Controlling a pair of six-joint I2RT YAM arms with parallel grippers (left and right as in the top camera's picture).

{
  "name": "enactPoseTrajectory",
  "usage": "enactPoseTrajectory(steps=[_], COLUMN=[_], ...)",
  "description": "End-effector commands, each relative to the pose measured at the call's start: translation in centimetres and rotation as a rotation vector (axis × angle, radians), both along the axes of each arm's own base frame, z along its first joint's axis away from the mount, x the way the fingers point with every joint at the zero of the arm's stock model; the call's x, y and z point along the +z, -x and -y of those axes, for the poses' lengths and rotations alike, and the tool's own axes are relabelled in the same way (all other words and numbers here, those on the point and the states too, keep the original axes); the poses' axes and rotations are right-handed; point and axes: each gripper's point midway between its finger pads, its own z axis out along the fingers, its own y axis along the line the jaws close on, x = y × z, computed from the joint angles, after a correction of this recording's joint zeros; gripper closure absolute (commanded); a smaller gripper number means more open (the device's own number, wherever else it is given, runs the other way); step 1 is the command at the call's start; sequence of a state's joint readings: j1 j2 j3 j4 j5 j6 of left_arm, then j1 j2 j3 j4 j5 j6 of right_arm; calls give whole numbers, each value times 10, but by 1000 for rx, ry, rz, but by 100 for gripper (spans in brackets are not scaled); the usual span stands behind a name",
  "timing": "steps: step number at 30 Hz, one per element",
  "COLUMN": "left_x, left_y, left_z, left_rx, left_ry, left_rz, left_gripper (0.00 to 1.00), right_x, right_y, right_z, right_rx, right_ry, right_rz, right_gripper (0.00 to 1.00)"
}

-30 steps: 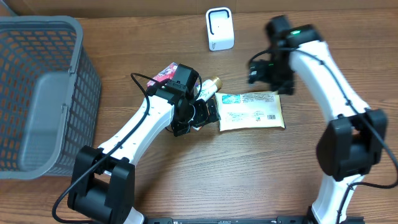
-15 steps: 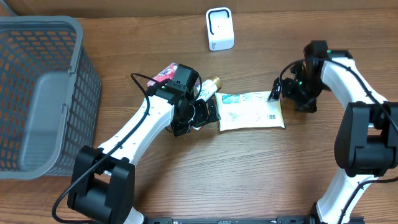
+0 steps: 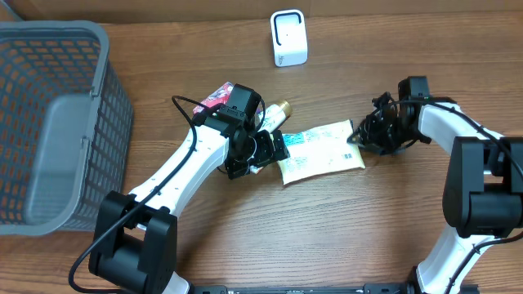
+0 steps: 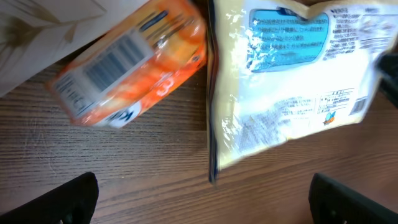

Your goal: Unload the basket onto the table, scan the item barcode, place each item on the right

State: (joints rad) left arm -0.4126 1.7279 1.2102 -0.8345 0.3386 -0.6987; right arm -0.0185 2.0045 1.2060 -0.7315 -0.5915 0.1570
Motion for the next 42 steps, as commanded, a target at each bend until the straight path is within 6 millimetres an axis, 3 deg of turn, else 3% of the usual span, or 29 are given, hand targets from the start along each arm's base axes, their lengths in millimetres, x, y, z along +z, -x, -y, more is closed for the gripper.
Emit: enactPoseTrajectory(steps=[1, 6, 8, 10, 14, 18, 22, 24, 31, 34, 37, 42], left_x=[-2, -2, -2, -2, 1, 3, 3, 3, 3, 2, 2, 3], left_y=[1, 1, 1, 1, -10, -16, -16, -16, -15, -13, -14, -15], left_z=[1, 1, 1, 1, 5, 8, 8, 8, 8, 7, 7, 8], left_rx=[-29, -29, -29, -28, -25, -24, -25, -25, -26, -26, -26, -26], left_ry=[-11, -11, -11, -10, 9, 21, 21, 21, 19, 16, 18, 19], left_rz=[10, 10, 10, 11, 55, 83, 85, 85, 78, 71, 75, 79], left_gripper=[0, 0, 0, 0, 0, 0, 0, 0, 0, 0, 0, 0], right_x=[-16, -3, 13, 31, 96, 135, 149, 157, 188, 206, 212, 181], right_y=[12, 2, -3, -8, -11, -4, 5, 12, 20, 17, 13, 15], right_z=[2, 2, 6, 10, 18, 27, 67, 77, 93, 83, 74, 78], right_rx=[-63, -92, -102, -113, -129, -151, -283, -308, -423, -406, -386, -364], right_ry=[18, 4, 4, 3, 3, 69, 328, 420, 564, 550, 542, 566], right_rz=[-88, -87, -69, -38, 87, 177, 211, 227, 295, 336, 361, 259], right_gripper=[96, 96, 96, 96, 96, 96, 96, 96, 96, 96, 96, 25])
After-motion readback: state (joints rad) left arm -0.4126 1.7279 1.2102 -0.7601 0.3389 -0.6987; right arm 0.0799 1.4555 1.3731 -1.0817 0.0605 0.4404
